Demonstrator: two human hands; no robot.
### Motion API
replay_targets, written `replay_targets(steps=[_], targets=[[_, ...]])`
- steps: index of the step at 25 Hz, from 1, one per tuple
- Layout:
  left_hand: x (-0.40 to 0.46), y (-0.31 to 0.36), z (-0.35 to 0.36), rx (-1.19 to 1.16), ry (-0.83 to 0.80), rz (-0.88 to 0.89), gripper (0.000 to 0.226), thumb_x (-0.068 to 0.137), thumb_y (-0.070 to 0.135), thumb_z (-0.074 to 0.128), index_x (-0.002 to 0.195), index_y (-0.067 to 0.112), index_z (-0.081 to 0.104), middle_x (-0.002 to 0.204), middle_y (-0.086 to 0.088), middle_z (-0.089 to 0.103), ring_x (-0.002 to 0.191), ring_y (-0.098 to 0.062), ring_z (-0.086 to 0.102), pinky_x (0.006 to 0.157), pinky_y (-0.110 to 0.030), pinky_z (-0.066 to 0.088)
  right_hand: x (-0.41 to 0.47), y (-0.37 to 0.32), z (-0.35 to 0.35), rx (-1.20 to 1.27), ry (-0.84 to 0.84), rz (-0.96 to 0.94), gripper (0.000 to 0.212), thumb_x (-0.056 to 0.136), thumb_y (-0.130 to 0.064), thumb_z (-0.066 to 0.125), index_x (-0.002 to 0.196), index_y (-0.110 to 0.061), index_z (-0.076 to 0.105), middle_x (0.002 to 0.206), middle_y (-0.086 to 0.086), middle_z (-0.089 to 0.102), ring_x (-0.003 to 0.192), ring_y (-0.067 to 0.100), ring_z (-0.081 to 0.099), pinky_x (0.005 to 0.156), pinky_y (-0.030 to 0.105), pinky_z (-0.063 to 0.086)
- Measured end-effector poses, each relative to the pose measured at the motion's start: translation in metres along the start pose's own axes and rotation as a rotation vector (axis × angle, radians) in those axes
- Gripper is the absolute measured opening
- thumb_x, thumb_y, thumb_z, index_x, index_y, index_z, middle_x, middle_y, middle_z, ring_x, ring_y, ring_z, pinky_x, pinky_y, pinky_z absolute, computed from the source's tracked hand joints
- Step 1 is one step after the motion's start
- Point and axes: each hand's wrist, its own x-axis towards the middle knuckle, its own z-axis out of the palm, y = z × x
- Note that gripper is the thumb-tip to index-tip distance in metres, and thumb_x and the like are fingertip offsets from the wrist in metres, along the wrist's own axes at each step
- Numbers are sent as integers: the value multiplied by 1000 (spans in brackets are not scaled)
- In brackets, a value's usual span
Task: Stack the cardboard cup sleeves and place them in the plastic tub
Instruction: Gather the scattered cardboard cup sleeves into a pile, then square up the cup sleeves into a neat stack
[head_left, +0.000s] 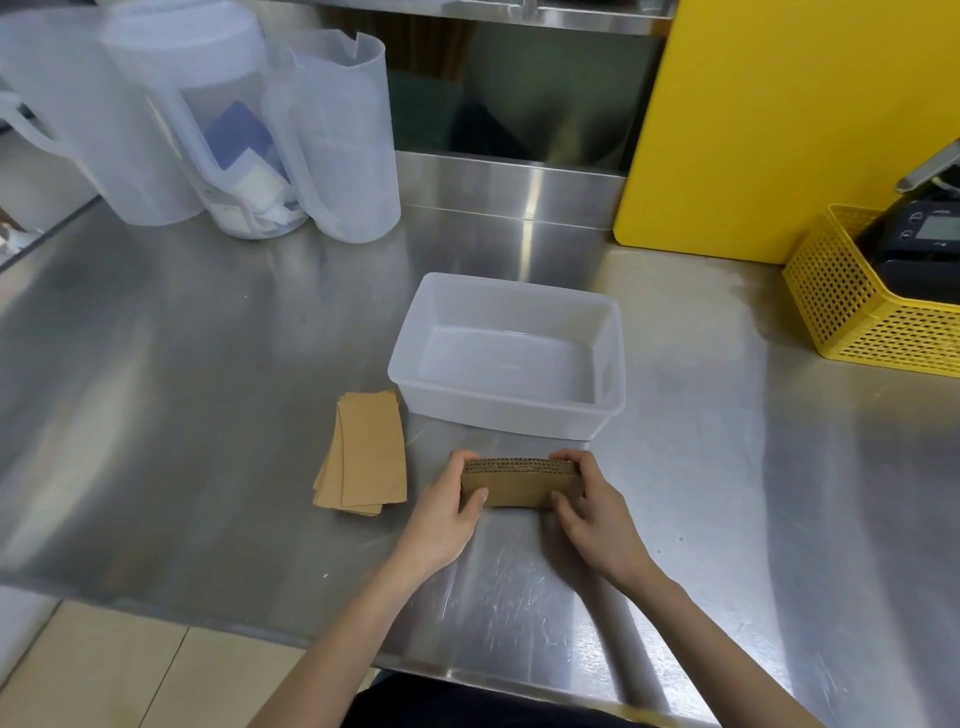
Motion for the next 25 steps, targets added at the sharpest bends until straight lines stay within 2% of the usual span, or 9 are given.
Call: replay_targets(steps=[4,7,9,11,14,17,20,23,25], targets=[[-8,9,-20,-33,46,28,23,88,18,51,110,15,47,80,-4,64,71,-17,62,64,-14,46,8,-23,-10,52,57,-81,48,83,0,53,117,-29,37,101,-17,48,82,-18,47,72,-2,36],[-14,14,-39,-66,80,57,15,86,18,54,99,20,47,68,4,61,55,-1,59,55,-7,44,22,-48,-12,53,33,-122,50,83,-4,55,126,-24,38,99,-26,44,84,-14,46,73,3,39],[-16,10,-52,-99,138,54,14,86,21,55,98,23,50,78,-4,67,65,-10,66,67,-22,54,31,-66,-8,23,-22,-140,53,84,-7,54,130,-25,35,94,-25,42,85,-2,46,73,10,38],[-18,5,-64,-116,196,23,10,86,24,55,92,29,50,84,-8,69,73,-23,68,75,-38,57,39,-80,0,5,-77,-154,56,85,-7,52,135,-23,32,102,-15,42,90,8,41,83,18,34],[-23,-6,-82,-156,227,-29,12,86,20,56,91,30,51,73,2,64,59,-13,66,63,-30,59,51,-97,16,-39,-129,-190,57,85,-9,52,136,-21,31,96,-15,41,84,5,41,82,15,33],[-22,-18,-99,-193,291,-53,17,84,18,58,100,21,53,83,-4,66,72,-18,67,65,-28,59,58,-108,33,-49,-127,-176,48,83,-11,55,128,-19,39,83,-24,40,74,-2,46,66,6,38],[-13,-26,-116,-146,351,-53,23,82,19,61,103,19,52,96,-12,68,87,-28,64,82,-37,52,60,-112,46,-32,-108,-113,36,83,-15,57,117,-14,45,91,-5,52,78,12,50,72,20,45],[1,-29,-134,-111,356,-49,30,81,19,63,107,15,49,93,-8,64,78,-17,57,73,-12,44,59,-110,55,-51,-125,-56,27,84,-17,57,109,-9,49,94,4,55,80,21,52,78,32,47],[13,-29,-144,-98,335,-54,33,81,18,63,111,8,50,97,-7,61,82,-16,54,73,-14,41,57,-110,61,-68,-164,-37,26,85,-19,56,109,-10,50,90,4,56,77,20,53,72,27,45]])
